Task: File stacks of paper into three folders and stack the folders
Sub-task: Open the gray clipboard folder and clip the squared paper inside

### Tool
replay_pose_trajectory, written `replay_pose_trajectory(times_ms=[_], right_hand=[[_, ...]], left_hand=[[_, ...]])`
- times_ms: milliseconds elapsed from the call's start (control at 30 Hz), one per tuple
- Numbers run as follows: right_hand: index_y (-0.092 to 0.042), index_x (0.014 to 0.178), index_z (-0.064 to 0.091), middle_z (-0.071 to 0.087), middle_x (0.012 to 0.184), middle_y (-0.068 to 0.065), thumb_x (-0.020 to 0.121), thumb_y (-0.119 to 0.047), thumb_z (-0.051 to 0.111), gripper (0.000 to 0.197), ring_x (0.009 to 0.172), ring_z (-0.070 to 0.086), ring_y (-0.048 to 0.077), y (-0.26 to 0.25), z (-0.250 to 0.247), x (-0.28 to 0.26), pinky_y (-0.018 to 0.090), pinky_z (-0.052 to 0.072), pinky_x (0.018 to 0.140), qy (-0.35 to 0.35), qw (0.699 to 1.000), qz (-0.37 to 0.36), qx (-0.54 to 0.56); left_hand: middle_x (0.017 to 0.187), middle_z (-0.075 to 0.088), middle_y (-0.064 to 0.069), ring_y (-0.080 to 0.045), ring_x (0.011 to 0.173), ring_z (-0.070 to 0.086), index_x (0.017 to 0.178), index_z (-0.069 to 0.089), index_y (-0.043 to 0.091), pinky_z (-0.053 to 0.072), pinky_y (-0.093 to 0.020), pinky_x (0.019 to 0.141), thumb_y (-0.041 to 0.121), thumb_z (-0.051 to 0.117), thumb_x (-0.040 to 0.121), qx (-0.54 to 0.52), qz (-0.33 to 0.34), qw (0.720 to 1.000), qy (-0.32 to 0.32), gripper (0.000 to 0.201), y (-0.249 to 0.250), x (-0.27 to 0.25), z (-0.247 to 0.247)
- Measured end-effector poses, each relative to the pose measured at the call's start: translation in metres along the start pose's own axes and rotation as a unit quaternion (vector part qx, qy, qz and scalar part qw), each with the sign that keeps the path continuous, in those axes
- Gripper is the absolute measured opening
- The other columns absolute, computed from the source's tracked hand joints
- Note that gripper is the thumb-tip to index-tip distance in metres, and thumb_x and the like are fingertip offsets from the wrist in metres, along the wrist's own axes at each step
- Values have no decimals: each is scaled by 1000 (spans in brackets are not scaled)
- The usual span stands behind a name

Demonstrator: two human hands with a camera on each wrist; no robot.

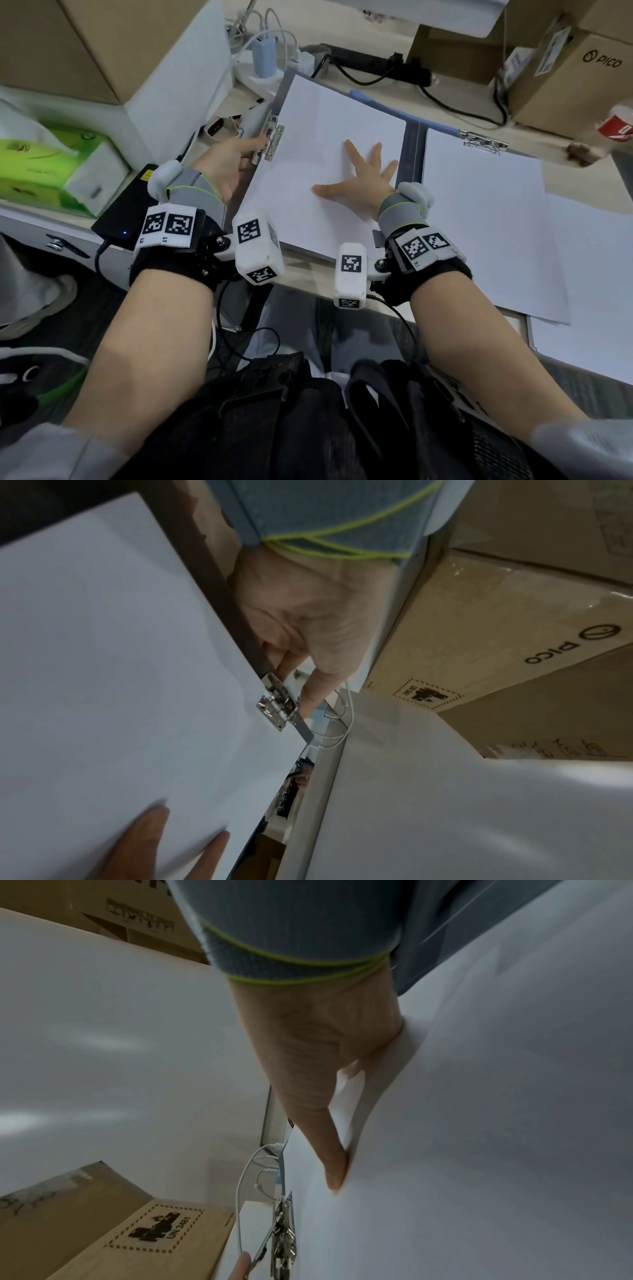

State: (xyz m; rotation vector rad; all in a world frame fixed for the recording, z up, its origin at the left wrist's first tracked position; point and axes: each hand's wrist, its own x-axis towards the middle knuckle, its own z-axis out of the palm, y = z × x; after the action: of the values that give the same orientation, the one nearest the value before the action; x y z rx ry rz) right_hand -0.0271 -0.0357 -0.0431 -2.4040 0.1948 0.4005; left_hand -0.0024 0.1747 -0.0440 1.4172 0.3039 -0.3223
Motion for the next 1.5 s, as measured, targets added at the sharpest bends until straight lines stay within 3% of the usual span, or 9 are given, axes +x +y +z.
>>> replay_pose_trajectory(times_ms=[233,400,600,733,833,967,1300,1400,1500], right_hand=[[-45,148,2,-27,156,-5,73,-55,71,102,139,-34,35,1,2,2,55,-2,116,3,1000,1,2],[-46,148,2,-27,156,-5,72,-56,71,102,139,-34,35,3,2,4,55,-2,117,6,1000,0,2],[-44,148,10,-22,157,-7,72,-53,73,100,140,-32,30,5,4,4,53,0,118,26,999,-10,35],[-40,149,16,-15,159,-5,72,-53,73,97,143,-26,31,3,0,0,51,1,119,40,998,-14,36],[-33,149,17,-3,160,-2,77,-51,69,91,147,-11,31,0,-11,-8,45,4,119,22,999,-18,-17],[-25,146,33,24,155,2,81,-47,68,78,143,24,21,-1,-25,-30,33,23,115,0,998,-59,-22],[-24,149,24,23,157,-1,85,-37,67,78,144,23,17,11,-52,-108,32,27,110,5,964,-192,185],[-23,151,18,24,157,1,71,-45,71,98,143,27,18,21,-64,-122,38,31,112,30,947,-228,226],[-15,145,31,46,143,6,69,-44,70,90,124,52,13,32,-72,-132,37,52,93,116,922,-247,276]], left_hand=[[96,60,-6,-19,91,54,106,65,6,47,-35,88,19,62,88,87,7,993,79,23,-3,5,0],[105,47,-4,-18,95,44,130,51,0,41,-21,68,18,52,94,199,30,971,130,40,-7,12,6],[102,52,-6,-21,93,49,127,53,2,45,-37,95,36,60,87,192,22,971,139,53,-12,4,-2],[61,56,0,-18,53,50,87,64,8,37,-25,56,44,63,79,153,-3,984,87,37,-10,-11,-14],[72,69,1,-16,65,61,79,65,17,47,-27,64,27,57,90,122,66,988,72,16,-5,-26,-10],[66,72,8,-8,63,67,63,74,19,51,-22,62,26,43,98,-8,103,994,-33,48,8,-50,8],[91,68,8,-13,82,68,121,53,20,56,-33,71,41,20,102,5,195,957,-214,43,25,-95,81],[140,50,-5,-17,107,58,143,37,20,52,-32,85,38,17,103,34,223,933,-279,48,25,-108,114],[153,34,3,-16,124,48,146,31,21,45,-31,100,35,11,104,57,219,920,-321,48,25,-115,148]])
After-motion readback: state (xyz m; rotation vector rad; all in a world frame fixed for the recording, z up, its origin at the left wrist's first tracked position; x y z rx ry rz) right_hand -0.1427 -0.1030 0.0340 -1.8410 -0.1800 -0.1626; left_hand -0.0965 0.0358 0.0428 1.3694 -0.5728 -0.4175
